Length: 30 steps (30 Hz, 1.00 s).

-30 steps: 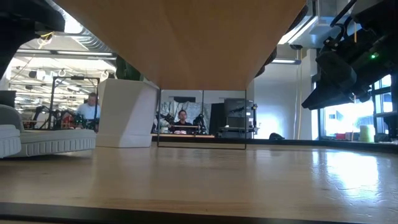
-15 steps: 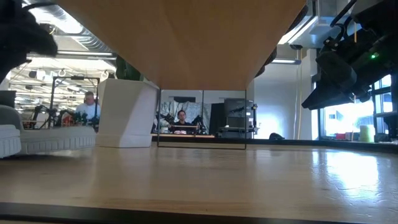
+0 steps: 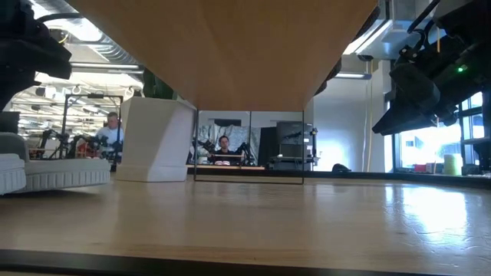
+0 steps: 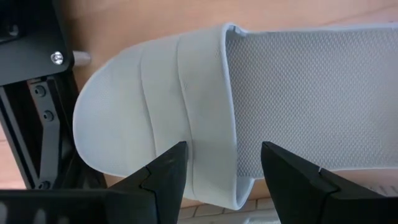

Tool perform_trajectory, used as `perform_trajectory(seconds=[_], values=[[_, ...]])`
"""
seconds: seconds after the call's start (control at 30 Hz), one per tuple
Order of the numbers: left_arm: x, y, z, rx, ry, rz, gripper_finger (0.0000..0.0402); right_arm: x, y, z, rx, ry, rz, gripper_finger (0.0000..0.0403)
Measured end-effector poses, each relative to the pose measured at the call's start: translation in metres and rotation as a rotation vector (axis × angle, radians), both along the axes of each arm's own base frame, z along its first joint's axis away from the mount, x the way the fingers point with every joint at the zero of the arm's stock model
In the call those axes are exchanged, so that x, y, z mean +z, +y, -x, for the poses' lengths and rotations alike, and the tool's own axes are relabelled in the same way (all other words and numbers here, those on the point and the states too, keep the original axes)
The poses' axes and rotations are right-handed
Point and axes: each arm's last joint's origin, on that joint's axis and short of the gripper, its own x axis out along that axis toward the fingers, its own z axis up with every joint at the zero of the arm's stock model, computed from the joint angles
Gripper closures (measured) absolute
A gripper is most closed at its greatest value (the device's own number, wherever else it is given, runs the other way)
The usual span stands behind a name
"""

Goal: Pick and place slides into the shelf
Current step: Put the gray slide under the shelf

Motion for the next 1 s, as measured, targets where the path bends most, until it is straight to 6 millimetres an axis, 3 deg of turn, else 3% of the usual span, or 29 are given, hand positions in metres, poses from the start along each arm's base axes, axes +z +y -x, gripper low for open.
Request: perform_trajectory(seconds=[0.43, 0.7, 1.0], values=[[0.0, 0.0001, 0.0, -0.001, 0.0, 0.0, 0.0207, 0.0001, 0.0, 0.0, 0.0, 0.0, 0.0, 0.0275], [0.001, 0.0013, 0.0059, 0.011, 0.092, 0.028, 0.0207, -0.0001, -0.0001, 0.0001, 0.0, 0.002, 0.001, 0.0275], [0.0015, 0.0027, 0.0071, -0.116, 0.116, 0.03, 0.0217, -0.0001, -0.0001, 0.0002, 0.0, 0.003, 0.002, 0.0275]])
